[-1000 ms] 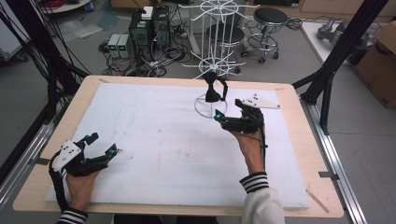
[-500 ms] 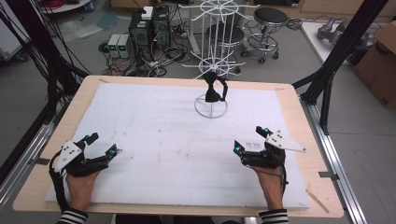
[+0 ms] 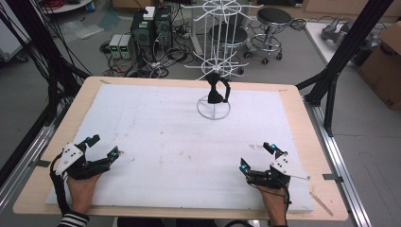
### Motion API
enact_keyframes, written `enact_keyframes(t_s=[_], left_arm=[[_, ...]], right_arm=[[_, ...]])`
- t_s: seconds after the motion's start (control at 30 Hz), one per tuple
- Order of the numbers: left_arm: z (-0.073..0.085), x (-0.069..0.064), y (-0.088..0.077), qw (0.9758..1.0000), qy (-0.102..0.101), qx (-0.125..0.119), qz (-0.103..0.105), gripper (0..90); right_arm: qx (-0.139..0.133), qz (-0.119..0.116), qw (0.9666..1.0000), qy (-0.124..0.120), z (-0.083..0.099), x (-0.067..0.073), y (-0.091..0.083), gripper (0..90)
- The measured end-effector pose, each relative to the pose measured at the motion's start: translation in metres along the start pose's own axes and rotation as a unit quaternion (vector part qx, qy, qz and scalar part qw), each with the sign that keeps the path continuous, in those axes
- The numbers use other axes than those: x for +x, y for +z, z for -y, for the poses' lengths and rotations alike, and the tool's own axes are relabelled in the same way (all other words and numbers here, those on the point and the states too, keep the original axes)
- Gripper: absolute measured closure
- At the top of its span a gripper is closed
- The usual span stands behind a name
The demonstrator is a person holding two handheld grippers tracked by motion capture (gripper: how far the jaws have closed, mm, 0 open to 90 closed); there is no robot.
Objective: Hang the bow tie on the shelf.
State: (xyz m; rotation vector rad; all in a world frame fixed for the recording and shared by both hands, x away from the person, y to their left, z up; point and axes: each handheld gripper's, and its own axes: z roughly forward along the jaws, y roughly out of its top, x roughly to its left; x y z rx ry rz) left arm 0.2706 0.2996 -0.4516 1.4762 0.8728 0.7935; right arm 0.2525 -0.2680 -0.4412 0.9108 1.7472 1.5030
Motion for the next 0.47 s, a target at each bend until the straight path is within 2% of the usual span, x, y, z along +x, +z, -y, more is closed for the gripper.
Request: enact_keyframes(t_s=[0.23,0.47], left_arm=[[0.0000,-0.0001,0.0001,1.0000,0.000,0.000,0.000,14.1],[0.0001,-0.0003,-0.0001,1.0000,0.001,0.000,-0.001,14.1]], right_arm=[[0.008,0.020,0.9998,0.000,0.0084,-0.0009,0.0054,0.4],[0.007,0.024,0.9997,0.005,0.0093,-0.0011,0.0047,0.5]])
